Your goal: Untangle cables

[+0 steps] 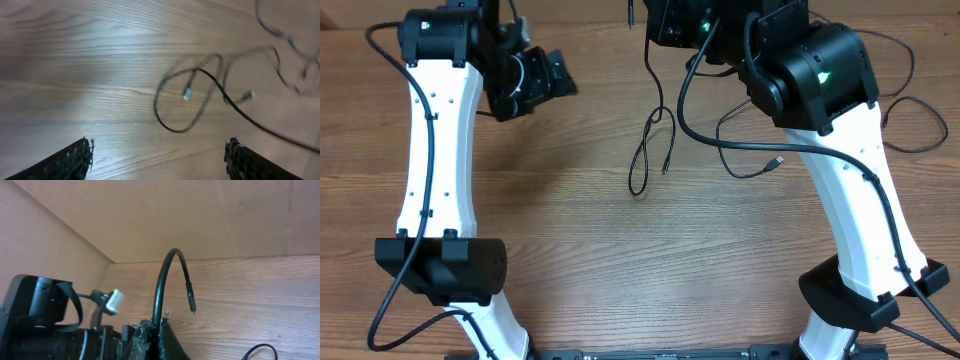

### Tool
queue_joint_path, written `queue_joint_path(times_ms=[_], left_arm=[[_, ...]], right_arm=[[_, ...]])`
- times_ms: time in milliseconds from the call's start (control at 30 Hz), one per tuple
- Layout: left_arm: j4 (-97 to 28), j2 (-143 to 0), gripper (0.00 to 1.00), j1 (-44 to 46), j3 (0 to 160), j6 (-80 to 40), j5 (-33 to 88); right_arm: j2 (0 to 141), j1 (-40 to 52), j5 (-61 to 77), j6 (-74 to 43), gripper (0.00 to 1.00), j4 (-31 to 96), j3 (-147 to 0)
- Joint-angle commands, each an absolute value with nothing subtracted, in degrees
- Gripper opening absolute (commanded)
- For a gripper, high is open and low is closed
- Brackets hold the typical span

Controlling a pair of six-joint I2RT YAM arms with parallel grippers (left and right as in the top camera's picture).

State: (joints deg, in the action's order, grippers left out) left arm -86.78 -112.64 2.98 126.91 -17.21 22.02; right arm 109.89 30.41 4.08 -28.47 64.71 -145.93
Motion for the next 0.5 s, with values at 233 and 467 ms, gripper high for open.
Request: queue_joint_path(times_ms=[233, 467], left_arm=[[-84.07, -112.84, 0.90, 13.89, 119.96, -12.43, 19.31], [-79.92, -112.84, 0.93, 18.11, 112.68, -10.24, 18.81]], right_arm=[[110.06, 30.24, 4.82, -28.73, 0.04, 63.13, -146.96], [110.06, 30.24, 4.84, -28.73, 0.04, 63.16, -146.96]])
